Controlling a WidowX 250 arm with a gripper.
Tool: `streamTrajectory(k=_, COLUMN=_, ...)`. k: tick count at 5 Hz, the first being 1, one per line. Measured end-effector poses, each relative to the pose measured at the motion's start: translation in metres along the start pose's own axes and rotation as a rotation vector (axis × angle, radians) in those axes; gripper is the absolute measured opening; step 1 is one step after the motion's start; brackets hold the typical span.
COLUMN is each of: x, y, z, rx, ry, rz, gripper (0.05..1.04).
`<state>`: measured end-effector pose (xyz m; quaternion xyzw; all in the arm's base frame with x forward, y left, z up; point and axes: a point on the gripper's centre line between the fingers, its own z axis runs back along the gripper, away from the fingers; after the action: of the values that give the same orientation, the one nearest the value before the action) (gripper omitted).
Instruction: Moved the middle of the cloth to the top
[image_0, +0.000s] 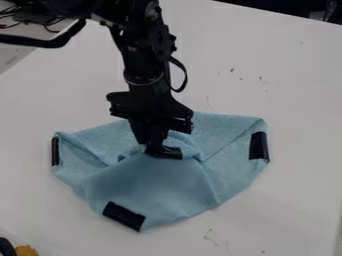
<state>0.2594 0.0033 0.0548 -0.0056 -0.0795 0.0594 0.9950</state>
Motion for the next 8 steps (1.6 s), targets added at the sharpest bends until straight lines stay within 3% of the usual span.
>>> streamTrajectory(k=1, x=-0.003, y=-0.001, z=-0.003, rx=-0.003, ry=0.000, rz=0.012, gripper=0.427)
streamTrajectory(k=2, x=-0.004, y=-0.002, z=-0.004, rx=-0.010, ry=-0.002, rz=0.017, gripper=0.201)
streamTrajectory(k=3, x=-0.005, y=-0.003, z=-0.004, rx=-0.013, ry=0.000, rz=0.009, gripper=0.070)
streamTrajectory(k=5, x=0.003, y=-0.002, z=0.004, rx=-0.002, ry=0.002, rz=-0.022, gripper=0.052)
streamTrajectory(k=7, x=0.063, y=-0.006, z=0.030, rx=0.048, ry=-0.024, rz=-0.107, gripper=0.052)
streamTrajectory(k=8, x=0.085, y=0.002, z=0.019, rx=0.021, ry=-0.030, rz=-0.113, gripper=0.052)
